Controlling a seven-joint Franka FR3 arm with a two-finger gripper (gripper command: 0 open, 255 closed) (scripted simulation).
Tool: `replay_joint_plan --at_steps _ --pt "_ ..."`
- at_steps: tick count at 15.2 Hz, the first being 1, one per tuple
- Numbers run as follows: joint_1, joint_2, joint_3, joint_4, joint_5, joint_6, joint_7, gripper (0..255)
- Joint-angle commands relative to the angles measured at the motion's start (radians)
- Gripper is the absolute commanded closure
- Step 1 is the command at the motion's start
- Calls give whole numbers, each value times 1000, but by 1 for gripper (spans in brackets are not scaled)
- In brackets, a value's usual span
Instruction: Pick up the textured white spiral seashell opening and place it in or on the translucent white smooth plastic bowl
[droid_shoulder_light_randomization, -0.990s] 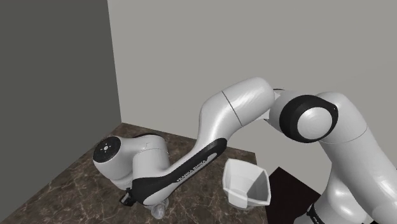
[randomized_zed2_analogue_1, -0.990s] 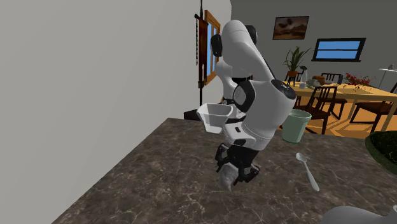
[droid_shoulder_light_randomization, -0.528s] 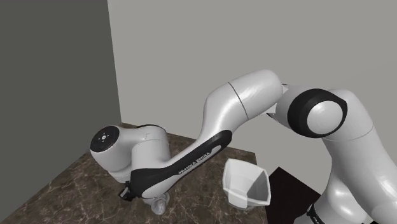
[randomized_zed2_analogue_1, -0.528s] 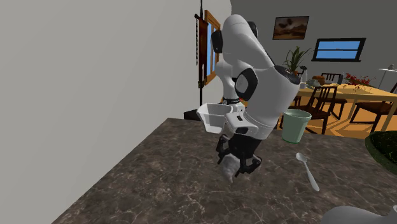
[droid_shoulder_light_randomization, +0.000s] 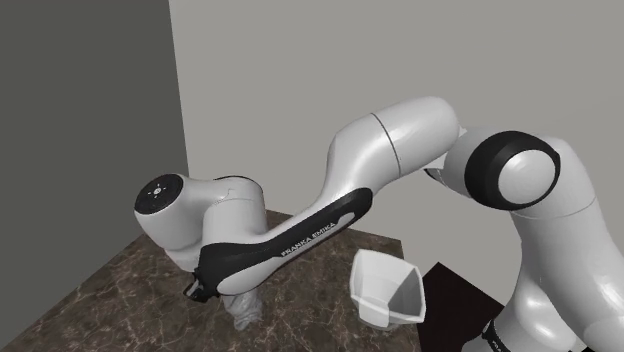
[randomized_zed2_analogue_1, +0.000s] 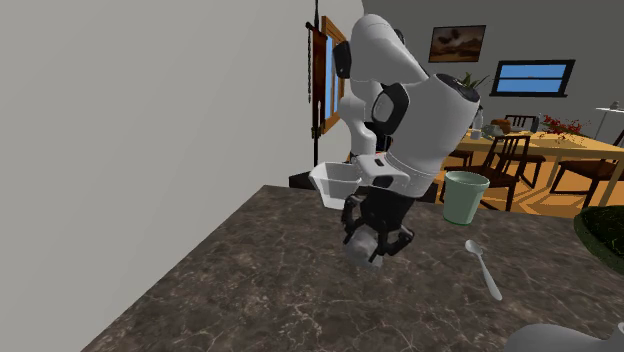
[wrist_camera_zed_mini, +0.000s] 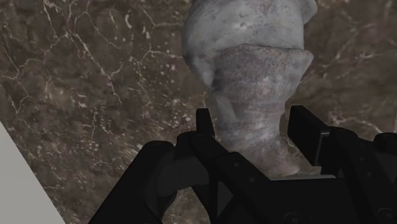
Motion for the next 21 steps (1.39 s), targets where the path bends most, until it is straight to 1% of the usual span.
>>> replay_joint_plan --at_steps 1,11,21 --pt "-4 -17 4 0 6 -14 -8 255" --pt "-6 -73 19 43 34 -103 -49 255" --pt "0 -112 29 115 56 -203 -91 255"
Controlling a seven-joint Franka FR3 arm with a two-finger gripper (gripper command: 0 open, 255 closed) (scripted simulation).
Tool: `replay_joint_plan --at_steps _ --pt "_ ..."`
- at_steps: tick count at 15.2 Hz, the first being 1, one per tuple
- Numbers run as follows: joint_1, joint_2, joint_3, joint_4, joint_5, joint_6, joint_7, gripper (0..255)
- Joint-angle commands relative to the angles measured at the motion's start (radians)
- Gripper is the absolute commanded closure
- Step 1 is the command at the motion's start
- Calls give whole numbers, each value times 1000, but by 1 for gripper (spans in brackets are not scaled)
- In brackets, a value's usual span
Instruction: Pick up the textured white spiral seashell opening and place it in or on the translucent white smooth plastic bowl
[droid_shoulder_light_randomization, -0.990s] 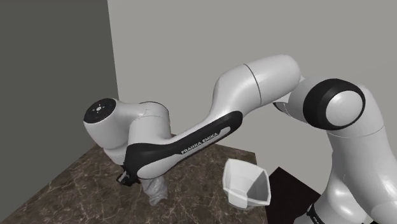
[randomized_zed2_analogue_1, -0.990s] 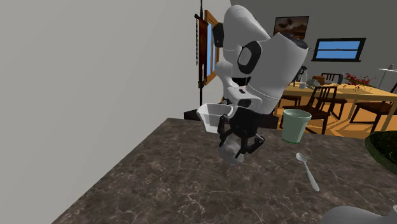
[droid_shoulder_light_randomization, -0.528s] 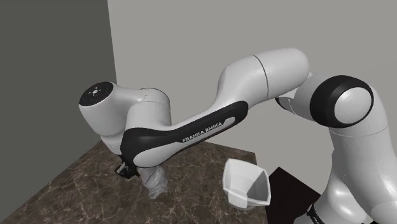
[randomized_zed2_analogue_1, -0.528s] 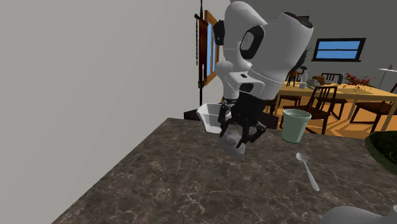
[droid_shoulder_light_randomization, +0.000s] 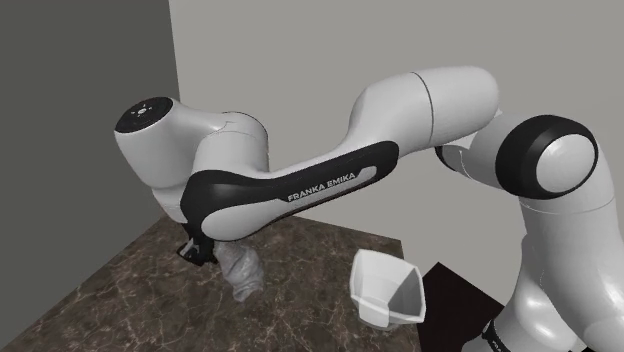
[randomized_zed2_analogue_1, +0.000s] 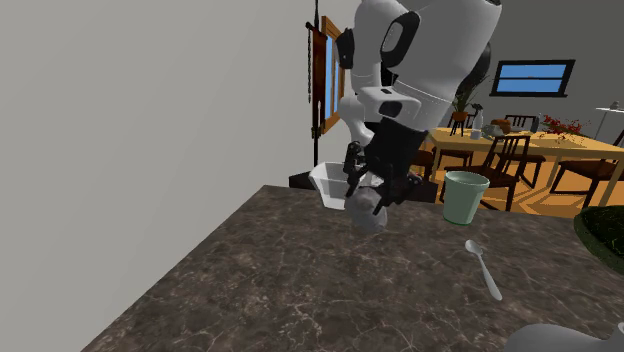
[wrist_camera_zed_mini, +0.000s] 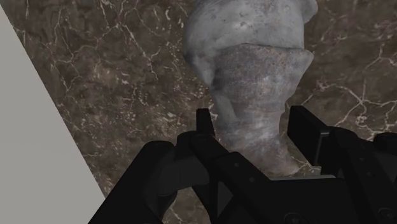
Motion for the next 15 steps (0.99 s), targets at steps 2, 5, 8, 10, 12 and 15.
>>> replay_joint_plan --at_steps 2,5,8,10,12,15 --pt "1 -13 3 22 6 -31 -13 255" --pt "-43 -115 16 -127 28 19 -7 255" --pt "-100 -252 29 -327 62 94 -10 255" --pt "-131 -339 34 -445 87 138 -20 255" --pt "-158 -425 35 -554 115 178 -36 255" --pt "-188 -551 30 -706 158 230 -70 255"
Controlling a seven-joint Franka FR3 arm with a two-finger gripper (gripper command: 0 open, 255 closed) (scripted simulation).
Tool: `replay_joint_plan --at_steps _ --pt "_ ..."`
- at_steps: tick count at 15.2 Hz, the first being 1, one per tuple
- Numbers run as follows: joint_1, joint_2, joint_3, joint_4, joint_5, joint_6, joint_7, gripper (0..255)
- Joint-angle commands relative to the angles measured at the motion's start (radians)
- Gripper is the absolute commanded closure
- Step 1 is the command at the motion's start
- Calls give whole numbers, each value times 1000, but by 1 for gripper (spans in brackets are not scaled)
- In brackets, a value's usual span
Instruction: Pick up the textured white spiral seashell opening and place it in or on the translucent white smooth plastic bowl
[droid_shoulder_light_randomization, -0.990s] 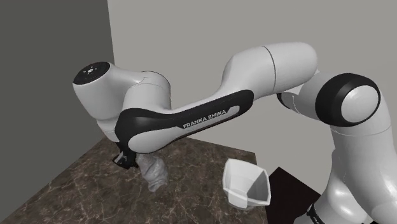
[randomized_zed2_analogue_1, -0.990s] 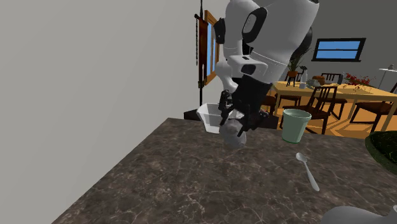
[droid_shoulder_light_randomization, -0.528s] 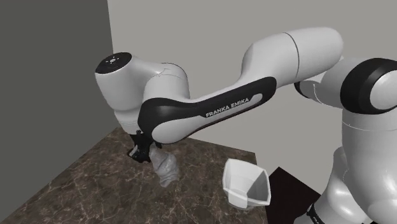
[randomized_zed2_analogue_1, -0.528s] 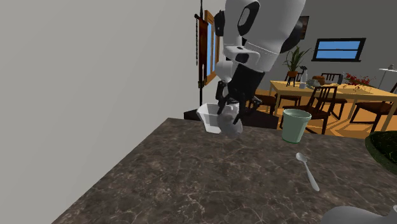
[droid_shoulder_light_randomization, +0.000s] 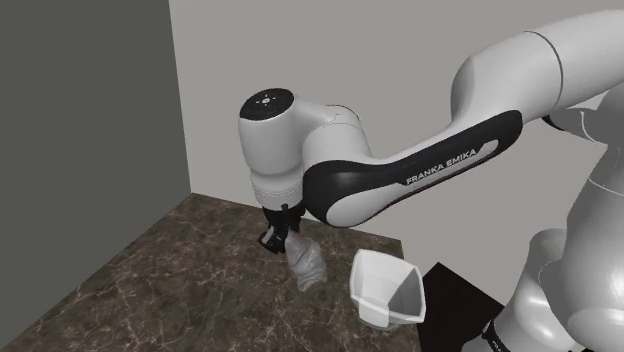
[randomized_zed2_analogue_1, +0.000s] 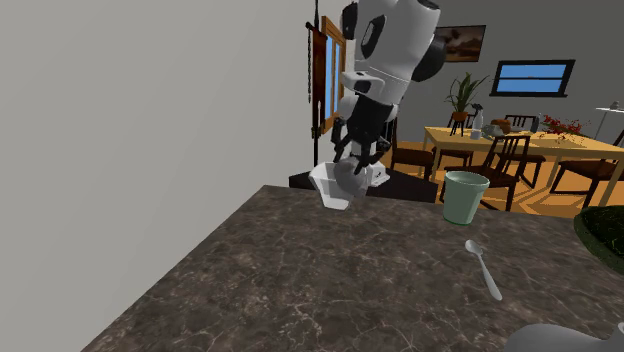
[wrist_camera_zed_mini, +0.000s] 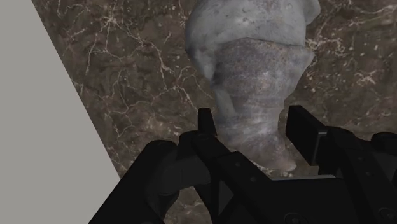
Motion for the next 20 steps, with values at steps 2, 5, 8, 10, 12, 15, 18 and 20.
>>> replay_joint_plan --at_steps 2,5,8,10,12,15,18,20 --pt "-23 -143 -7 -166 50 52 -37 255" --pt "-32 -267 -28 -300 92 88 -85 255" --pt "-31 -392 -57 -423 128 110 -136 255" --pt "-26 -475 -80 -501 148 118 -171 255" --pt "-18 -559 -106 -576 163 120 -206 255" --pt "-6 -690 -147 -681 177 110 -258 255" --pt "-4 -715 -156 -729 174 133 -261 255" --pt "-6 -701 -153 -747 169 163 -249 255"
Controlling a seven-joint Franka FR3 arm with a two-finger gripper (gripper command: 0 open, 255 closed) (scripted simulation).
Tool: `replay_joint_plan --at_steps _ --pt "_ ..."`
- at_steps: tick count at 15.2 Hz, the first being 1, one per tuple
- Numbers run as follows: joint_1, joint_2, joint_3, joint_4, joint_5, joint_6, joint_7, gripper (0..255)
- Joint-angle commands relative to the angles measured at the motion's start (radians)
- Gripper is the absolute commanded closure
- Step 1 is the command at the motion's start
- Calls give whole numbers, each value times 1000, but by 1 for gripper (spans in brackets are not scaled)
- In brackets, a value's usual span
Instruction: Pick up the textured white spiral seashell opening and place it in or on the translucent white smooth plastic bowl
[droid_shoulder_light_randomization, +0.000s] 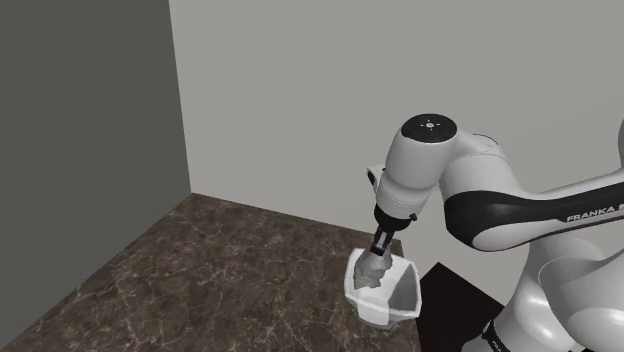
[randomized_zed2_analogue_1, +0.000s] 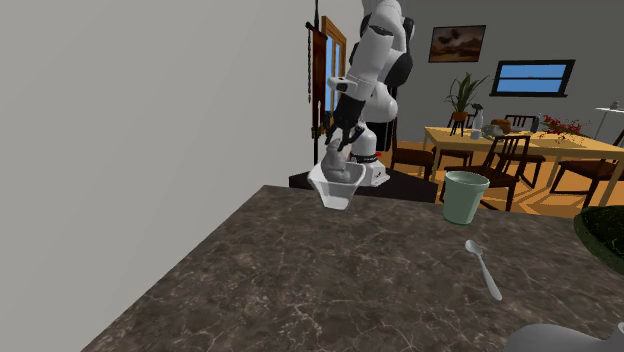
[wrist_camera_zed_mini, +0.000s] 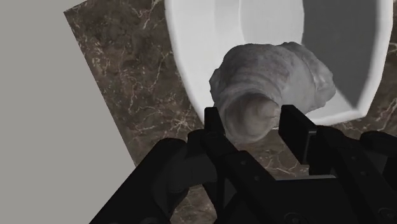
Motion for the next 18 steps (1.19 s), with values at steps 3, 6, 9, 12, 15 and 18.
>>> replay_joint_plan --at_steps 3,6,9,12,15,18 --pt "-7 31 6 -36 -11 62 21 255" --pt "-14 58 14 -59 -22 109 41 255" --pt "-23 88 22 -79 -36 157 63 255" --pt "-28 114 27 -93 -50 193 82 255" --pt "-22 115 21 -93 -54 193 85 255" --pt "-19 115 17 -93 -56 192 87 255"
